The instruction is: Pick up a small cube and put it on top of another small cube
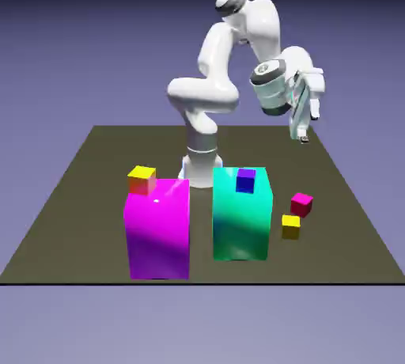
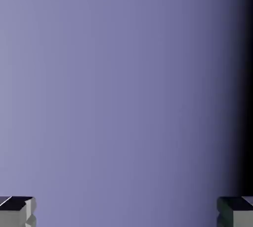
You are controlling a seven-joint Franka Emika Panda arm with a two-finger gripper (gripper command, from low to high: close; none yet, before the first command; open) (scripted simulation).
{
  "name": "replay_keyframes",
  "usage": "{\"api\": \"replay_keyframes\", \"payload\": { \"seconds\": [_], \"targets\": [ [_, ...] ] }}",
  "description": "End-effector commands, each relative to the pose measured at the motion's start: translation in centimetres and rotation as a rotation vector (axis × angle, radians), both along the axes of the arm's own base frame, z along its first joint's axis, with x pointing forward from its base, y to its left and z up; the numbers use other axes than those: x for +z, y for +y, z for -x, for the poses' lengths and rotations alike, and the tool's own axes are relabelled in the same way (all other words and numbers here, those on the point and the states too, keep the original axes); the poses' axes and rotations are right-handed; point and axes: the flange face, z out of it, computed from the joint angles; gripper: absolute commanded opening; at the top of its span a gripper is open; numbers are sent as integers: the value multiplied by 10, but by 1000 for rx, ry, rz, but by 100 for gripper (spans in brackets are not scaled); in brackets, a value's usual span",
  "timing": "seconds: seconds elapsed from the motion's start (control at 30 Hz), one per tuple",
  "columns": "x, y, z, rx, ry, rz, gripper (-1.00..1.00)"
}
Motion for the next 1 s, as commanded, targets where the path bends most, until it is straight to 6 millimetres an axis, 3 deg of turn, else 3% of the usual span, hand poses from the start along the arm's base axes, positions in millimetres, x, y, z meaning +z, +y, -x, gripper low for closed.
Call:
{"api": "replay_keyframes", "payload": {
  "seconds": [0.0,0.17,0.33,0.5,0.67,0.73,0.93,0.97],
  "targets": [
    [-10,5,3,26,0,53,0],
    [-65,25,20,152,15,319,0],
    [-127,31,36,276,52,585,0],
    [-193,23,52,400,115,847,0],
    [-259,0,71,528,205,1099,0],
    [-262,-1,72,535,210,1111,0],
    [-311,-8,32,535,210,1111,0],
    [-311,-8,32,535,210,1111,-100]
  ]
}}
